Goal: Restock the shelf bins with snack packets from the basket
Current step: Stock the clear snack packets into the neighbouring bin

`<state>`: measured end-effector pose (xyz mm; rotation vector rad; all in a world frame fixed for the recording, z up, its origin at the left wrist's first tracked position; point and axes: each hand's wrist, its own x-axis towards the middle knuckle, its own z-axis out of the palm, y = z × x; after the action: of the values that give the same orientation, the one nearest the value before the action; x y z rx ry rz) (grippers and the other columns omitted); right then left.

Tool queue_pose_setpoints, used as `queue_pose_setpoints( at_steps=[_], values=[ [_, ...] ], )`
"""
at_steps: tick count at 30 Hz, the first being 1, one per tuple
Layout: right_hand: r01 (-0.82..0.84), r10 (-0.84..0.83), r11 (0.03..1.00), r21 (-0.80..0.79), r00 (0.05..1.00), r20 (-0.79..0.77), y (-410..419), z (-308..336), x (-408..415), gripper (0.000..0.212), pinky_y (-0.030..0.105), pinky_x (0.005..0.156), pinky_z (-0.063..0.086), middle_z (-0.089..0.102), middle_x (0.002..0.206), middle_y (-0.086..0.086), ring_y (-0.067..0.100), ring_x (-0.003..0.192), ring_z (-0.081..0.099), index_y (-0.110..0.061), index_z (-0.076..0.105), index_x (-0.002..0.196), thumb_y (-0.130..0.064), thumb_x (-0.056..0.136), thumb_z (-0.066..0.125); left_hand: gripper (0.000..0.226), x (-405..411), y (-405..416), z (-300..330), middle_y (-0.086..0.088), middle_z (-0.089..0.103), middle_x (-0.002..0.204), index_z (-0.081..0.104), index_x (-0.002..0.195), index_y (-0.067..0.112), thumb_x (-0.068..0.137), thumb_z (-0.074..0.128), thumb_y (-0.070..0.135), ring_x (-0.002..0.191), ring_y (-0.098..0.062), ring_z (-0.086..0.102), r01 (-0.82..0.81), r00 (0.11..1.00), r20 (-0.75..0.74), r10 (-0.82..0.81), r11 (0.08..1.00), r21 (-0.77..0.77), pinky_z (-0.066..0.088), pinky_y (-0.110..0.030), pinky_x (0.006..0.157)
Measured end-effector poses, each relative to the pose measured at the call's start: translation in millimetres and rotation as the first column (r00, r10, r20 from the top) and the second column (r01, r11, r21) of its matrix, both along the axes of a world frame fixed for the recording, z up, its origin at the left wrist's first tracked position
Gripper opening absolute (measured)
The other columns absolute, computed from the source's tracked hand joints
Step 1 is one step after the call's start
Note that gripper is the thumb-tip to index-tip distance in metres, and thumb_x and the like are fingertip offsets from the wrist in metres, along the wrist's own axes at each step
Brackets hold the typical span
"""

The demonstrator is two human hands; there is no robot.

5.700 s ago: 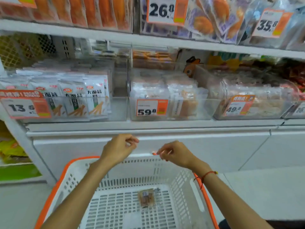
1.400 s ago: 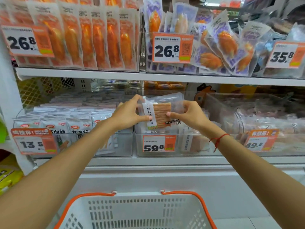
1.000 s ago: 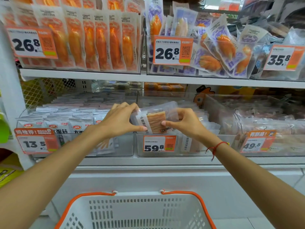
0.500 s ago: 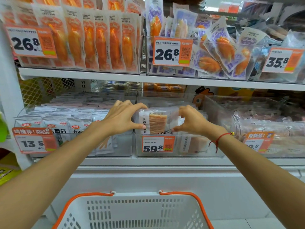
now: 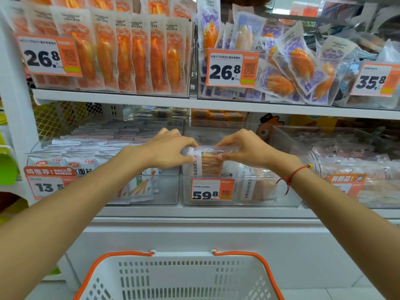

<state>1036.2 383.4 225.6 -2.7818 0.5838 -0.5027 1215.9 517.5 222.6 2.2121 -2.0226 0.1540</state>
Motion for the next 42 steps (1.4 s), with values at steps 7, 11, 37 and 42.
queue_pose_setpoints(
  at_steps=[7,11,37,42],
  values=[
    [0.041,-0.041,0.998,0.038,0.999,0.013,5,-12,-1,0.035,0.039,0.099,0.047,0.067,0.119,0.001,0.015,0.113,0.061,-0.017,0.071,0.110,-0.028,0.078,0.076,0.039,2,-5,0,0.010,0.069,0.107,0.067,0.112,0.030,0.079,0.068,0.051,0.101,-0.008,0.061,0.020,0.999,-0.023,-0.021,0.998,-0.058,0.033,-0.028,0.088],
    [0.041,-0.038,0.997,0.068,0.998,-0.044,3,-14,4,0.025,0.036,0.096,0.049,0.070,0.112,-0.002,0.012,0.106,0.063,-0.024,0.074,0.102,-0.027,0.077,0.077,0.039,1,-13,-5,0.009,0.069,0.104,0.067,0.110,0.027,0.079,0.069,0.051,0.099,-0.009,0.061,0.021,1.000,0.011,-0.020,1.000,-0.020,0.031,-0.028,0.085],
    [0.006,-0.052,0.985,-0.173,0.963,-0.266,-3,-15,20,0.017,0.033,0.074,0.055,0.075,0.086,-0.007,0.010,0.081,0.068,-0.033,0.075,0.096,-0.029,0.079,0.075,0.016,-8,-36,8,0.017,0.061,0.080,0.072,0.096,0.030,0.082,0.070,0.037,0.081,-0.007,0.058,0.102,0.976,0.168,-0.140,0.970,0.219,0.038,-0.025,0.063],
    [0.021,-0.049,0.994,-0.105,0.962,-0.270,-8,-26,19,0.018,0.035,0.071,0.054,0.075,0.086,-0.004,0.014,0.080,0.068,-0.031,0.076,0.097,-0.027,0.079,0.075,0.016,-9,-43,0,0.016,0.057,0.077,0.073,0.097,0.029,0.082,0.071,0.035,0.080,-0.007,0.055,0.089,0.976,0.173,-0.131,0.968,0.233,0.037,-0.025,0.064]
  ],
)
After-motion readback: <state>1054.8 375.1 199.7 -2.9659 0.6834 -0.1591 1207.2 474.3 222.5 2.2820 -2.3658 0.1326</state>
